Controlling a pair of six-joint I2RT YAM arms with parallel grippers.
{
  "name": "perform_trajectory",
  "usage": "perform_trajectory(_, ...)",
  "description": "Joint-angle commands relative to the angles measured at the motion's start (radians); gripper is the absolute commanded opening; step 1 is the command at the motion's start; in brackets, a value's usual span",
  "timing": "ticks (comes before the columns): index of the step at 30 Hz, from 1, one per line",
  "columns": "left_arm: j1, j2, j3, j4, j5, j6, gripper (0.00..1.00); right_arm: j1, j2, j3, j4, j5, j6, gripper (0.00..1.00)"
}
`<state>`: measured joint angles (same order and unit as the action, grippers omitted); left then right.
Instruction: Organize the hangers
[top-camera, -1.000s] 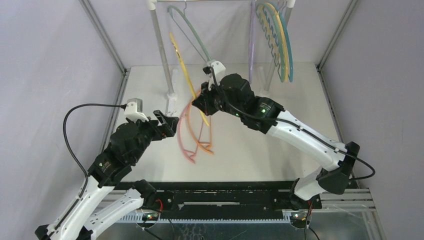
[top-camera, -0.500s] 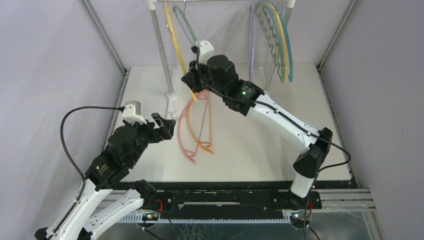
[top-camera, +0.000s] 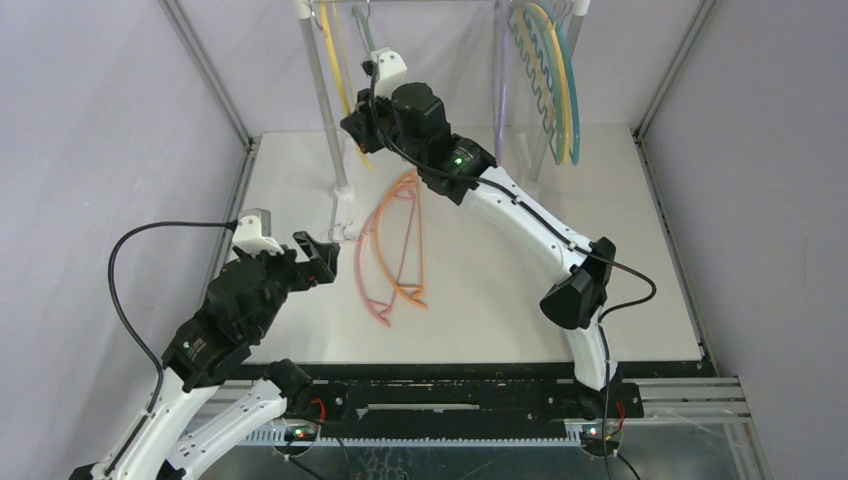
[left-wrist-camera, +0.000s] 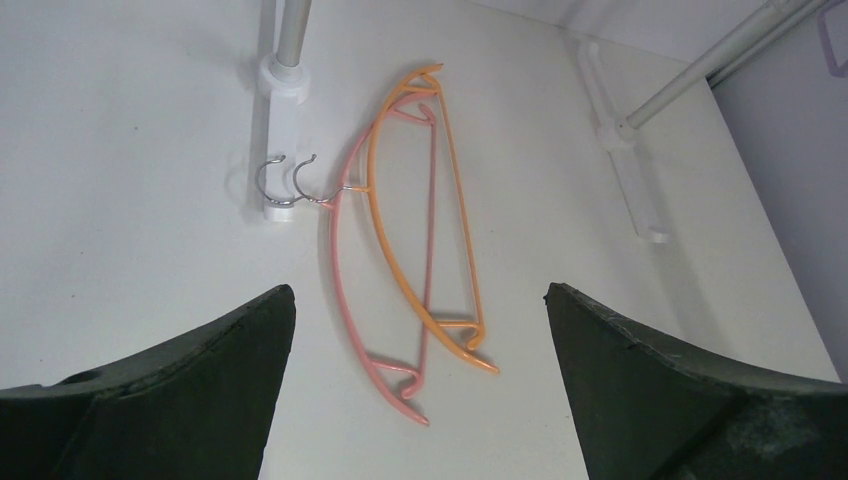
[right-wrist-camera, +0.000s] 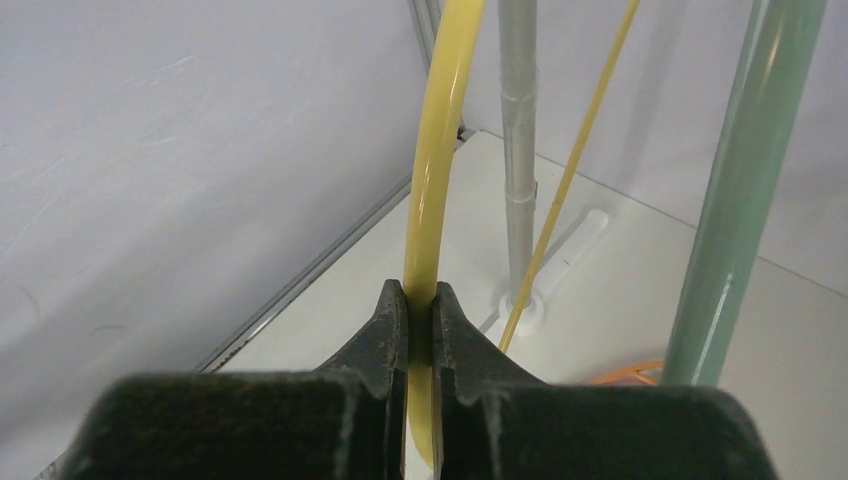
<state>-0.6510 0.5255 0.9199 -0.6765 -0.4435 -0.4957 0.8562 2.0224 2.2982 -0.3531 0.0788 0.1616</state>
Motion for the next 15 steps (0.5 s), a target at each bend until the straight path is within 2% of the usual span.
perform_trajectory(1,0.008,-0.022,0.042,-0.011,-0.042,0.023,0.99,-0.036,-0.002,0.067,0.093,0.012,-0.013,0.0)
perform_trajectory(9,0.01,-0.018,0.046,-0.019,-0.056,0.021,1.0,-0.116,0.028,0.082,0.12,0.002,0.1,0.0)
perform_trajectory(15,0.011,0.002,0.054,-0.017,-0.062,0.017,1.0,-0.133,0.11,0.22,0.071,-0.019,0.135,0.0)
